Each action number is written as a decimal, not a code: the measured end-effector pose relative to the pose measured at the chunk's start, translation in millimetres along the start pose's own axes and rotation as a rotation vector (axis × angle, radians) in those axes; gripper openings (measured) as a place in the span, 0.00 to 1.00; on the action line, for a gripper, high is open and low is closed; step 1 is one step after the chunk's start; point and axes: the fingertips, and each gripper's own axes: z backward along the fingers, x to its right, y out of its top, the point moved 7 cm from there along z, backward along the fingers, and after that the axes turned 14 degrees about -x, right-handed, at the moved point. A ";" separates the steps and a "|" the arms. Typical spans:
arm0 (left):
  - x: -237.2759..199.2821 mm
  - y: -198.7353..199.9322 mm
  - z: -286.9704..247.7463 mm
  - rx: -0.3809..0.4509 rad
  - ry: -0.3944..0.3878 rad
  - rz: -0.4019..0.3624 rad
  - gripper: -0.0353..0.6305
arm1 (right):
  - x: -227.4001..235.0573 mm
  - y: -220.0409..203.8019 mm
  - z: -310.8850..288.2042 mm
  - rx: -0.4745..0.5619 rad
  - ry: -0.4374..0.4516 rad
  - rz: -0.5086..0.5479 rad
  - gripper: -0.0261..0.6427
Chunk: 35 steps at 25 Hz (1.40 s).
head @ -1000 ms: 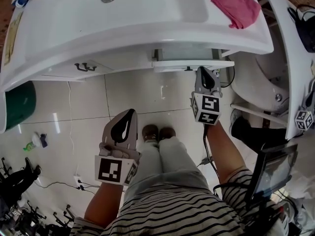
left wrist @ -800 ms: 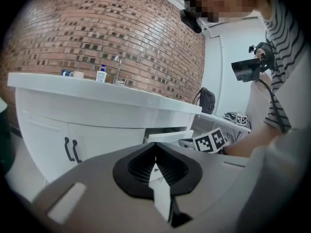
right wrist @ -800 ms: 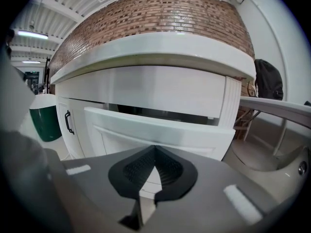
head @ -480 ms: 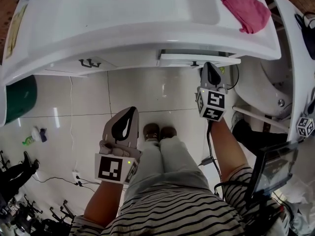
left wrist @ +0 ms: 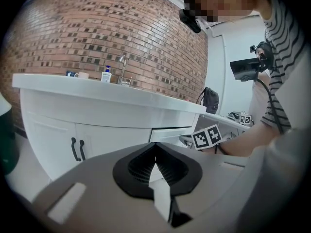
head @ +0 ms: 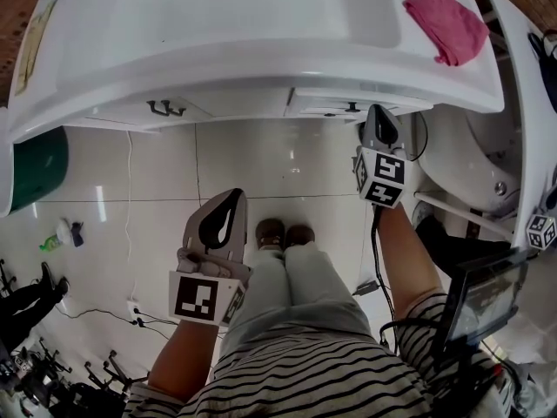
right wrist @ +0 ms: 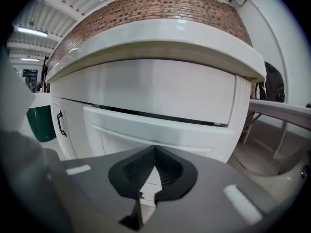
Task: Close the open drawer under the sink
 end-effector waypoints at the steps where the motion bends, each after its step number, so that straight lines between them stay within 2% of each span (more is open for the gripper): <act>1: -0.8 -0.6 0.5 0.000 0.001 0.000 0.08 | 0.0 0.6 -1.3 0.001 -0.002 -0.002 0.04; 23: -9.0 -1.7 5.0 -0.002 0.033 -0.025 0.08 | 3.7 7.4 -15.8 0.054 0.011 -0.102 0.04; 32: 0.7 -5.4 7.5 -0.002 0.022 -0.046 0.08 | 7.0 5.6 -17.1 0.061 0.045 -0.072 0.04; 35: 5.1 -6.2 13.5 -0.009 0.030 -0.040 0.08 | 5.0 4.3 -14.8 0.021 0.064 -0.047 0.04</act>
